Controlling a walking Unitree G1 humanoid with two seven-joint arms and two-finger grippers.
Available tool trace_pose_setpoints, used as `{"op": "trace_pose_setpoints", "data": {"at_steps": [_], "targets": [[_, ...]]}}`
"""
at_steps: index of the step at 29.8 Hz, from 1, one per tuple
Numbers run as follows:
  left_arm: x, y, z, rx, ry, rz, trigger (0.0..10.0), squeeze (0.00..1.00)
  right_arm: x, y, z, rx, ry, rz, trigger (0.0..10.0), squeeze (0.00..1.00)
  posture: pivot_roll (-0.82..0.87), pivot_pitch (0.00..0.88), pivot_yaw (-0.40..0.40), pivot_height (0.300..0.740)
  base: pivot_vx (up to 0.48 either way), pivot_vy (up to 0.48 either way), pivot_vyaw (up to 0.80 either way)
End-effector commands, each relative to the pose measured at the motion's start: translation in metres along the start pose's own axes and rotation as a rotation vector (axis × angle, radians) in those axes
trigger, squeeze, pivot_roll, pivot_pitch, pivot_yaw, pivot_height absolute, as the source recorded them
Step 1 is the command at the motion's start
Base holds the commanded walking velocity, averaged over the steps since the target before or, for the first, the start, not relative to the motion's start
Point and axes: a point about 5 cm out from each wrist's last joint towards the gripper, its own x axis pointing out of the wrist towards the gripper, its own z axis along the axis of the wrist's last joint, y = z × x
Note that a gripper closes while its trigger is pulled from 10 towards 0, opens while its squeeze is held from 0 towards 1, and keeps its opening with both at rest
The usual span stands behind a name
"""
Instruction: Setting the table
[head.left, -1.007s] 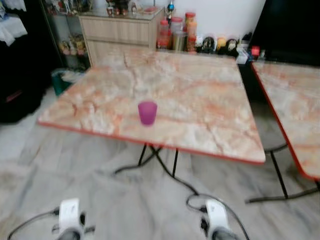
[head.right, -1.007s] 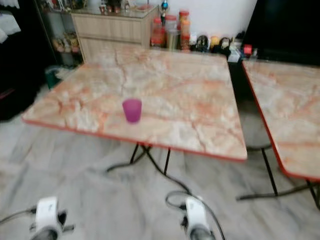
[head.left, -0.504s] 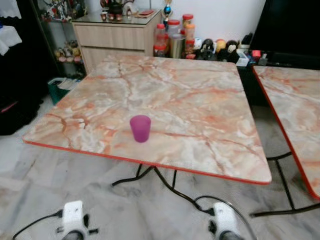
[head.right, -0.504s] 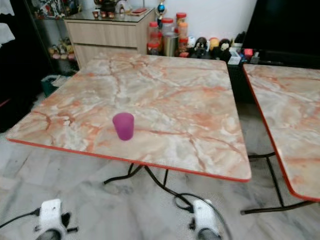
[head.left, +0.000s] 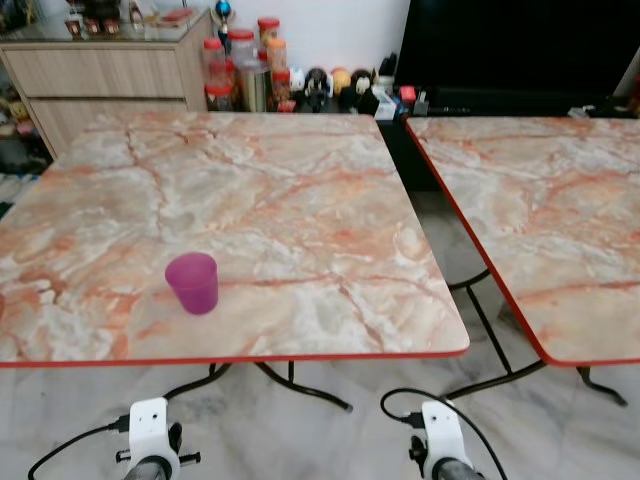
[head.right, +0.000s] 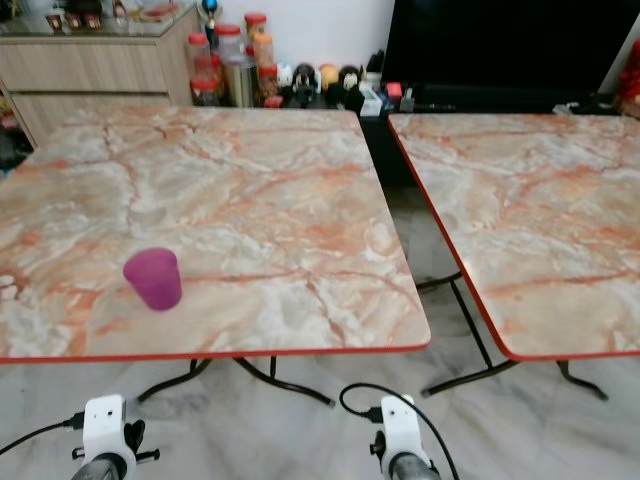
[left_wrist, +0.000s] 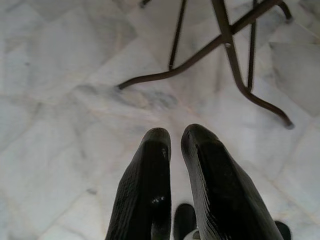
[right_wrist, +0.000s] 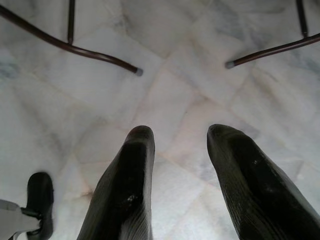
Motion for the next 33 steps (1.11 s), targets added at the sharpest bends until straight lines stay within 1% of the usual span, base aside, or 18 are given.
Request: {"op": "trace_pose_setpoints", "data": {"at_steps": [1,4,8,12,24,33], "targets": [[-0.0001,0.0014,-0.0017,-0.012,0.016,0.011,10.0,0.0,0.0002,-0.0027,0.0014,0.005,-0.008,-0.007,10.0,0.0,0.1,0.0,-0.012,0.714,0.0,0.0,0.0],[0.0002,0.0009,-0.0011,-0.014,0.016,0.01,10.0,0.0,0.0002,-0.0027,0.0014,0.004,-0.006,-0.007,10.0,0.0,0.1,0.0,-0.011,0.714,0.0,0.0,0.0],[0.0006,0.0007,-0.0003,-0.015,0.015,0.008,10.0,0.0,0.0004,-0.0023,0.0017,0.015,-0.001,-0.008,10.0,0.0,0.11,0.0,-0.01,0.714,0.0,0.305,0.0],[0.0009,0.0008,0.0004,-0.014,0.014,0.008,10.0,0.0,0.0007,-0.0014,0.0036,0.014,-0.003,-0.006,10.0,0.0,0.11,0.0,-0.01,0.714,0.0,0.315,-0.68],[0.0004,0.0017,-0.0005,-0.011,0.015,0.009,10.0,0.0,0.0004,-0.0018,0.0024,0.005,-0.006,-0.006,10.0,0.0,0.11,0.0,-0.01,0.714,0.0,0.324,0.0],[0.0028,-0.0017,0.0056,-0.008,-0.006,-0.001,10.0,0.0,0.0007,-0.0031,0.0041,0.003,-0.009,-0.013,10.0,0.0,0.1,0.0,-0.012,0.714,0.0,0.316,0.0]]}}
